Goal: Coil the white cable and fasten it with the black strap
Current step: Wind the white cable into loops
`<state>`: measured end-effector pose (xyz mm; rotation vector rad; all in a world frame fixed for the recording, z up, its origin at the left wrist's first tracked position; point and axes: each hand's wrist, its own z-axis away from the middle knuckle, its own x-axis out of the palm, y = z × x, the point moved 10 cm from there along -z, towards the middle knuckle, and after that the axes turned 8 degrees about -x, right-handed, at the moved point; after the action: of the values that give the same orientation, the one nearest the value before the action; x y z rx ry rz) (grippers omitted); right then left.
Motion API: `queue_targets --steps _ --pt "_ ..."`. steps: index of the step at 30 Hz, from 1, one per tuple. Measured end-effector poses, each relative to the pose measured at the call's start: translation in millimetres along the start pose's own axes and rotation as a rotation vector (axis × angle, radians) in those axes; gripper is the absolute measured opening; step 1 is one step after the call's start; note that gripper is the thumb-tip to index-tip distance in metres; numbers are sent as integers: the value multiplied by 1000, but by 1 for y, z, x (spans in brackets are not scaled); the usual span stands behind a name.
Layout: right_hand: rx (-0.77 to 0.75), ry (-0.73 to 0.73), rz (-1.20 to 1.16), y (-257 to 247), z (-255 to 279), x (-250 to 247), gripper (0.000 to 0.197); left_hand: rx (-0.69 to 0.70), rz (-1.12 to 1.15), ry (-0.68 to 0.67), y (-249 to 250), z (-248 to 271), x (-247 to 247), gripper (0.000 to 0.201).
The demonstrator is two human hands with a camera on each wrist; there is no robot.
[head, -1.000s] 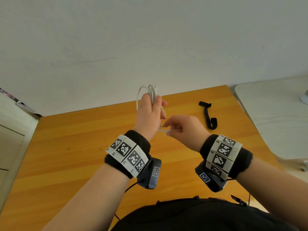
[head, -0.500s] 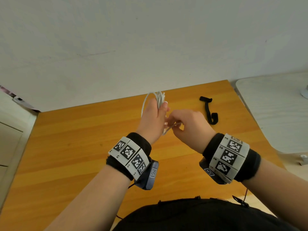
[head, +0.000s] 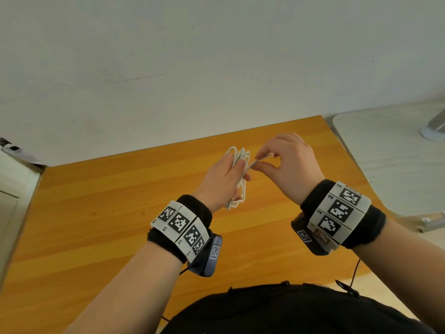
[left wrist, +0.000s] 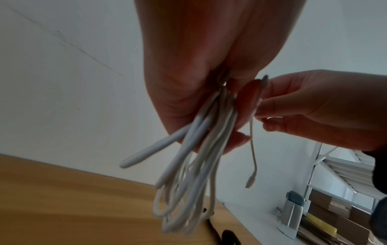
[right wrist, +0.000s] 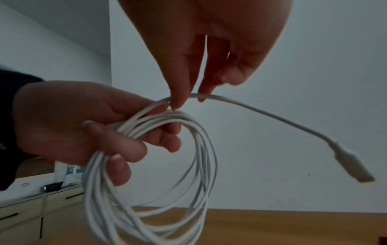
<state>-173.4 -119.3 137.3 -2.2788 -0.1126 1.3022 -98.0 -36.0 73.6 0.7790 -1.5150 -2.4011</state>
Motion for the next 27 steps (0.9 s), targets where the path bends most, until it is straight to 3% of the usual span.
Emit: queue_targets --steps 3,9,13,17,22,27 --pt "31 -26 -37 1 -3 4 17 -25 19 -38 -4 1 0 33" --pt "169 -101 -185 11 -6 13 31 -100 237 -159 -10 8 -4 27" --pt "280 -288 -466 20 -4 37 41 -156 400 -224 -15 15 -7 23" --pt "326 -405 -643 13 2 54 30 -160 529 -255 -16 19 -12 27" --pt "346 -379 -841 0 5 66 51 -154 672 -215 -14 18 -24 31" --pt "436 -299 -990 0 5 66 31 -179 690 -159 -19 16 -33 35"
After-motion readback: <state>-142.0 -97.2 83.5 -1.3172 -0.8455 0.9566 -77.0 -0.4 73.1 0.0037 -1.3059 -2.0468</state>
